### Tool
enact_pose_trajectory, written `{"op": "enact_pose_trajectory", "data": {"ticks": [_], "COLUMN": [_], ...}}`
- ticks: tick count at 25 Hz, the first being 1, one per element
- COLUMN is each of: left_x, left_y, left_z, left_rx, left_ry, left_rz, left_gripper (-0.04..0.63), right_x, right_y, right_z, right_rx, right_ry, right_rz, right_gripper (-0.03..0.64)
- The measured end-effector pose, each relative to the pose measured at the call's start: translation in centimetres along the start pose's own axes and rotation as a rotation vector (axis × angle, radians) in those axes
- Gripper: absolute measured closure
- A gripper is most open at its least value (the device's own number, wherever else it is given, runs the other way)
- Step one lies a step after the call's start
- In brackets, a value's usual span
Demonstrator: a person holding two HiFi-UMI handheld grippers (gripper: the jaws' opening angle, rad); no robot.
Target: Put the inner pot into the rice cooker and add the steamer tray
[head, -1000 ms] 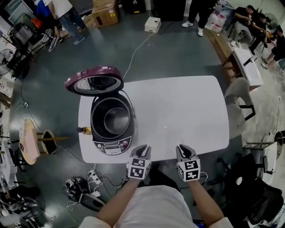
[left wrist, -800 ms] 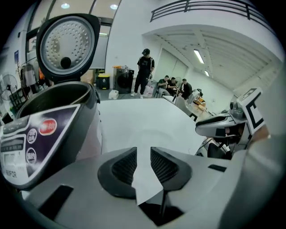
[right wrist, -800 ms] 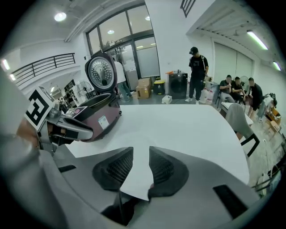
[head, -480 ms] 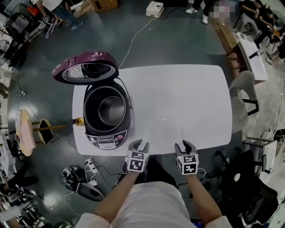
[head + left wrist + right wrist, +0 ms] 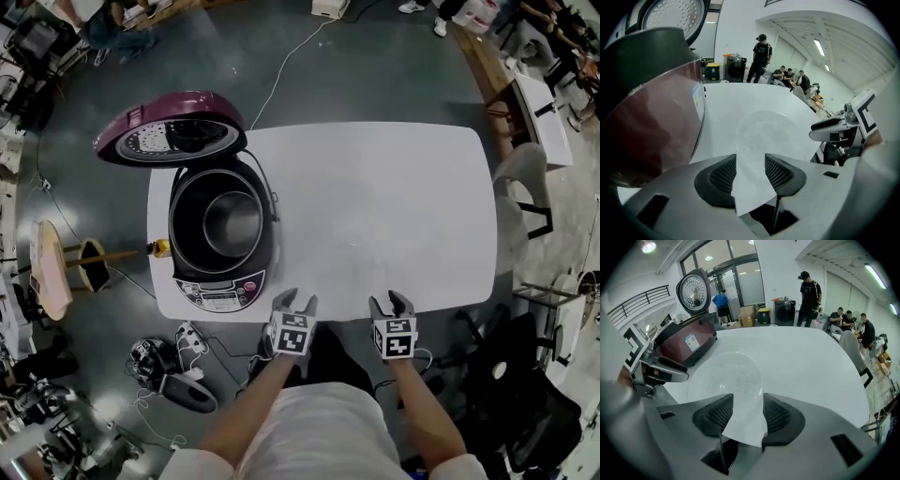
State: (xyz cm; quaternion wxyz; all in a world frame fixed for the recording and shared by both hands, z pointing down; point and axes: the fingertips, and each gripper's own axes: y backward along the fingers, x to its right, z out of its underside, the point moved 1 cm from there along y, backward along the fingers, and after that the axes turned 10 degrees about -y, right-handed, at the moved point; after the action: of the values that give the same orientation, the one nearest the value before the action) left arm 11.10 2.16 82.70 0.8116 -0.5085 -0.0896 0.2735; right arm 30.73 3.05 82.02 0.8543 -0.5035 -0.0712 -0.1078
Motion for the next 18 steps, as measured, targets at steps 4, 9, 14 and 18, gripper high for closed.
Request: {"op": "enact_pose_trajectory", "data": {"ticks": [4,9,14,18], "left_x": [-0.5,-0.6,-0.7,-0.4], "left_y": [-1.5,-3.1,-3.4,-4.4], "left_z": [0.6,1.3,1.4,2.0], "left_rx": [-0.02,-0.051,-0.074,-0.098], "left_ry": [0.006,0.02,0.032,0.042], "left_rz": [-0.007,0.006,-0.003,0.017], "left_gripper": [0.385,0.377,0.388,0.387], "right_x": [0.6,0.9,1.2,1.2], "right_y": [-1.5,-3.5,-4.7,-5.4], "right_z": [0.2,1.0,1.2,1.2], "right_rx": [-0.02,-0.063,-0.084,-0.094], "right_ry": [0.01,0.017,0.004,0.01], "right_rz": [0.013,0.023,0.037,0.046], "right_gripper": [0.398,0.382,0.387,0.399]}}
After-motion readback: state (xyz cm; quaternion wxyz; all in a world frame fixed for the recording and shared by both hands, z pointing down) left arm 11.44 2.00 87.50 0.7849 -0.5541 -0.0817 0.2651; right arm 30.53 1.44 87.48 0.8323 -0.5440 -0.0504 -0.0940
